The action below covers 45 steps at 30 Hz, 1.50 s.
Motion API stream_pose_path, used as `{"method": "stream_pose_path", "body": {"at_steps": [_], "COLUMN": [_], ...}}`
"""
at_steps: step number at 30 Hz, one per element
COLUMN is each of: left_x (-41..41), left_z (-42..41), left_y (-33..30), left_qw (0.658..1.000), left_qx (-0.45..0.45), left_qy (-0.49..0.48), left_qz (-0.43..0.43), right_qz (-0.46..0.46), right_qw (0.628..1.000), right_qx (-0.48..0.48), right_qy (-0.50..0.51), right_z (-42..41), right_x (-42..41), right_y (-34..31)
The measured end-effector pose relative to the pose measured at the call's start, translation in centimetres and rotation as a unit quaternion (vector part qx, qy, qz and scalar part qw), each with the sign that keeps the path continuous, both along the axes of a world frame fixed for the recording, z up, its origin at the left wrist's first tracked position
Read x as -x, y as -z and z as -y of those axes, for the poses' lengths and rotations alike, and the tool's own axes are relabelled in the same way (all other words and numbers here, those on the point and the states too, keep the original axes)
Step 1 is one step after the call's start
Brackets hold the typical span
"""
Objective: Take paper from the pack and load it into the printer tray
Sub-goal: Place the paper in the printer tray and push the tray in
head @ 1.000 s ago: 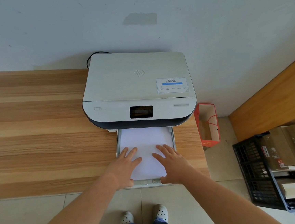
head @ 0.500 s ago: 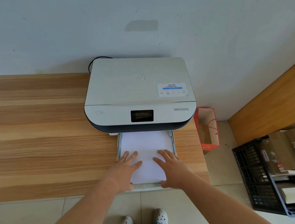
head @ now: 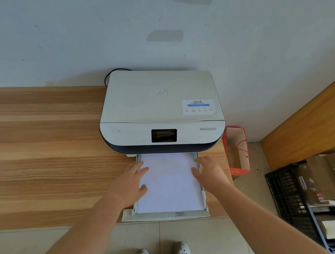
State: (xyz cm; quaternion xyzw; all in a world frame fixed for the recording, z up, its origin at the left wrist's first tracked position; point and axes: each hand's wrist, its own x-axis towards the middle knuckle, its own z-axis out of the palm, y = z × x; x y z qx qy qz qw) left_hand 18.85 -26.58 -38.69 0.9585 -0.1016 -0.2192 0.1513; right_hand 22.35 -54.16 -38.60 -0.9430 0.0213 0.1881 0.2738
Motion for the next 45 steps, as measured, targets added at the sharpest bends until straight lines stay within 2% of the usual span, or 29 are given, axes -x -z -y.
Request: {"method": "stream_pose_path", "body": {"at_steps": [2,4,7,11,16,24,32,45], "left_x": [-0.8,-1.2,-1.3,-1.6,-3.0,-3.8,-3.7,-4.0], "left_z": [-1.0,-1.6,-1.6,-1.0,-0.4,-0.5,-0.5,-0.2], "left_y": [0.0,0.1,0.4,1.6,1.9,2.4,2.7,3.1], "left_qw": [0.996,0.990,0.977,0.971,0.972,0.975,0.980,0.982], "left_qx": [0.026,0.009,-0.022,0.003,-0.002,-0.021,-0.038,-0.037], "left_qy": [-0.076,-0.140,-0.209,-0.225,-0.209,-0.183,-0.167,-0.155], "left_qz": [0.028,0.035,-0.016,-0.082,-0.110,-0.122,-0.102,-0.101], "right_qz": [-0.008,-0.035,-0.094,-0.126,-0.117,-0.171,-0.121,-0.115], "right_qw": [0.999,0.996,0.990,0.983,0.981,0.969,0.976,0.975], "right_qx": [0.024,0.066,0.100,0.121,0.152,0.178,0.180,0.192], "right_qy": [0.048,0.056,0.042,0.052,0.023,-0.008,0.012,-0.003], "right_z": [0.6,1.1,1.1,0.5,0.2,-0.3,-0.3,-0.9], "right_x": [-0.7,-1.0,-1.0,-1.3,-2.1,-3.4,-2.9,-3.0], "right_y": [0.2,0.7,1.3,2.1,2.2,1.8,2.1,2.4]}}
